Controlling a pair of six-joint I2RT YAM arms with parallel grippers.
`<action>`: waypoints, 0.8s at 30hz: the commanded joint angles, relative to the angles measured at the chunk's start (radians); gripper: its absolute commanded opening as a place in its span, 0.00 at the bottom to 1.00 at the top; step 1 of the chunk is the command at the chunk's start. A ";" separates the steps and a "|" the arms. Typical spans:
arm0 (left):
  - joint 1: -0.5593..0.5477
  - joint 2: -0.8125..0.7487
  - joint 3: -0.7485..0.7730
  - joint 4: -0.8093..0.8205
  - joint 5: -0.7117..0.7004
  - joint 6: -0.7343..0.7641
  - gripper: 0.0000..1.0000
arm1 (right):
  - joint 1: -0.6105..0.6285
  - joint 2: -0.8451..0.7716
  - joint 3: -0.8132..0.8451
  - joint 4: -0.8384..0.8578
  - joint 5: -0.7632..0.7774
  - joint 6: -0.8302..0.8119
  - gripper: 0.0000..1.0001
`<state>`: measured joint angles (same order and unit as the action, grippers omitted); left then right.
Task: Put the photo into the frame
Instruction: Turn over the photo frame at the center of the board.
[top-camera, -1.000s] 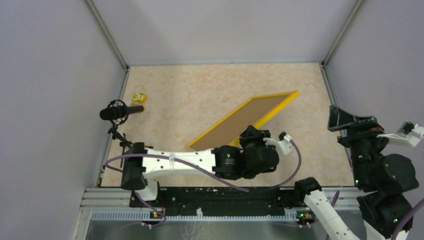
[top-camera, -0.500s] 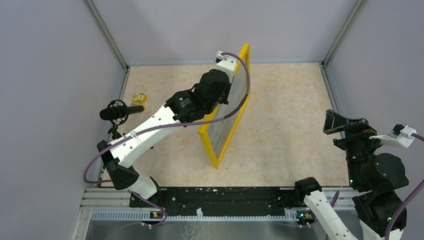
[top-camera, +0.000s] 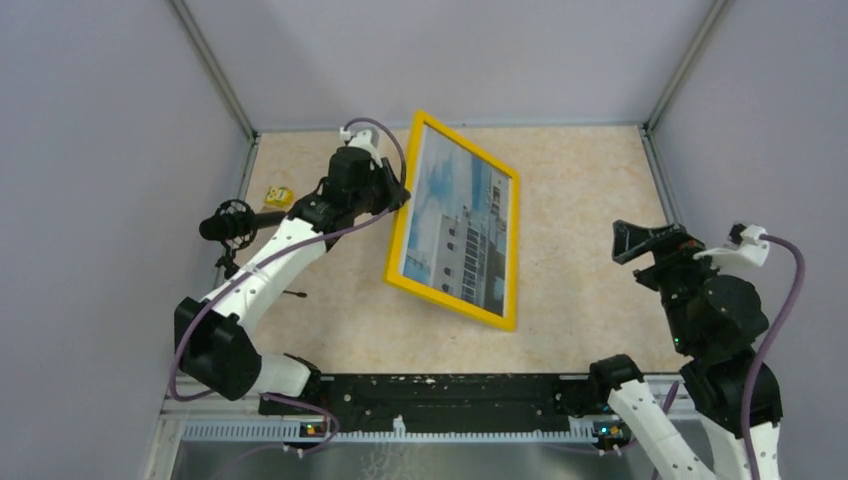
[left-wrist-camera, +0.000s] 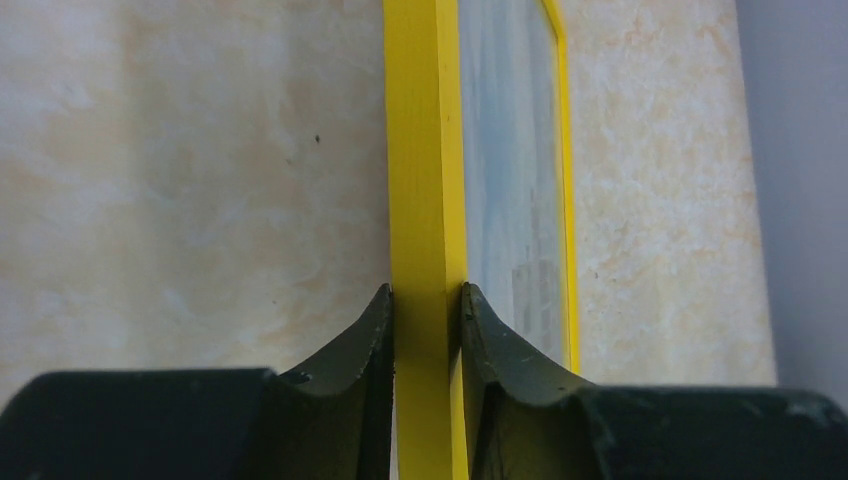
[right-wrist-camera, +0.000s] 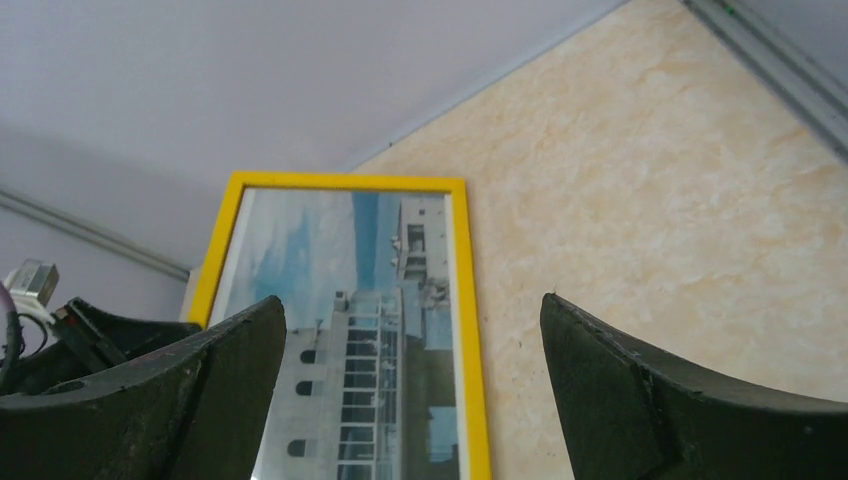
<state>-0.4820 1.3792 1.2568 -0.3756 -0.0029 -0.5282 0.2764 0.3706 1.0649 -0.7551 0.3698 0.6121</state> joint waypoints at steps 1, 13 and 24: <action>0.010 -0.033 -0.172 0.213 0.163 -0.162 0.00 | -0.005 0.082 -0.075 0.055 -0.167 -0.007 0.95; 0.006 0.029 -0.572 0.735 0.296 -0.468 0.00 | -0.005 0.465 -0.190 0.079 -0.513 -0.047 0.99; -0.027 0.174 -0.610 0.833 0.418 -0.351 0.23 | -0.005 0.649 -0.295 -0.005 -0.324 0.206 0.99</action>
<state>-0.5045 1.5620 0.6365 0.3115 0.3386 -0.9375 0.2764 0.9936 0.7769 -0.7052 -0.0975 0.6788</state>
